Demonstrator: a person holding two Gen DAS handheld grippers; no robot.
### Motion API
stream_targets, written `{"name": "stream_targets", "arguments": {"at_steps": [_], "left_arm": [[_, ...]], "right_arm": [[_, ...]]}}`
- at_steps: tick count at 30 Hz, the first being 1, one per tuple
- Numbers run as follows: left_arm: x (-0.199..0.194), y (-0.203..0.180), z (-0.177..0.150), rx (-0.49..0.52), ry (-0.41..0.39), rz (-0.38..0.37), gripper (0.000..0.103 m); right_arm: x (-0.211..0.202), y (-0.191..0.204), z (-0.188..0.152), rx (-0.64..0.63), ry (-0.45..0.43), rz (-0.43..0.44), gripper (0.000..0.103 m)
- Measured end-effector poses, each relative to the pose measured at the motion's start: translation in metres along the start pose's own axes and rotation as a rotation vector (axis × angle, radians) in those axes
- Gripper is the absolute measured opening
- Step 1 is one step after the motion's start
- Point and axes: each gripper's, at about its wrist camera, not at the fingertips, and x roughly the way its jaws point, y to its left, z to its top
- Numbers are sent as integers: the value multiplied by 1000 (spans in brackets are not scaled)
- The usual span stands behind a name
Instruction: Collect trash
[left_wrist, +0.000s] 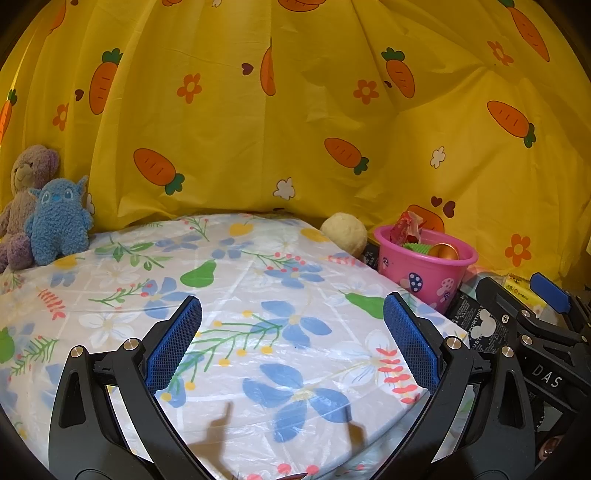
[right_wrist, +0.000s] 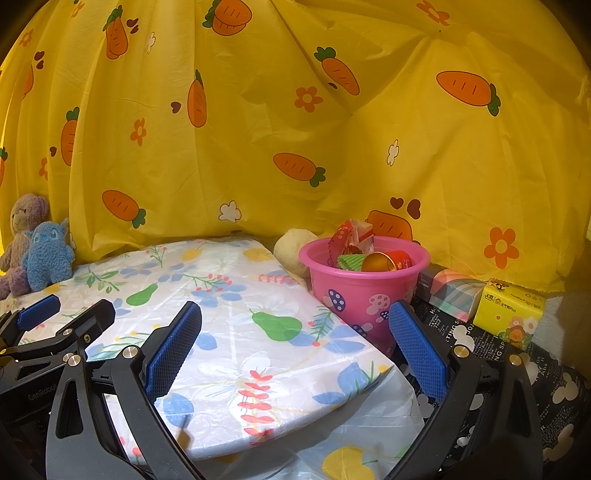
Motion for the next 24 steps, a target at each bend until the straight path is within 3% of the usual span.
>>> {"name": "stream_targets", "arguments": {"at_steps": [13, 24], "left_arm": [[3, 0, -1, 15, 10, -14, 82], [3, -1, -1, 12, 12, -12, 82]], "right_arm": [[1, 0, 1, 1, 3, 2, 98], [2, 1, 1, 3, 4, 1, 98]]}}
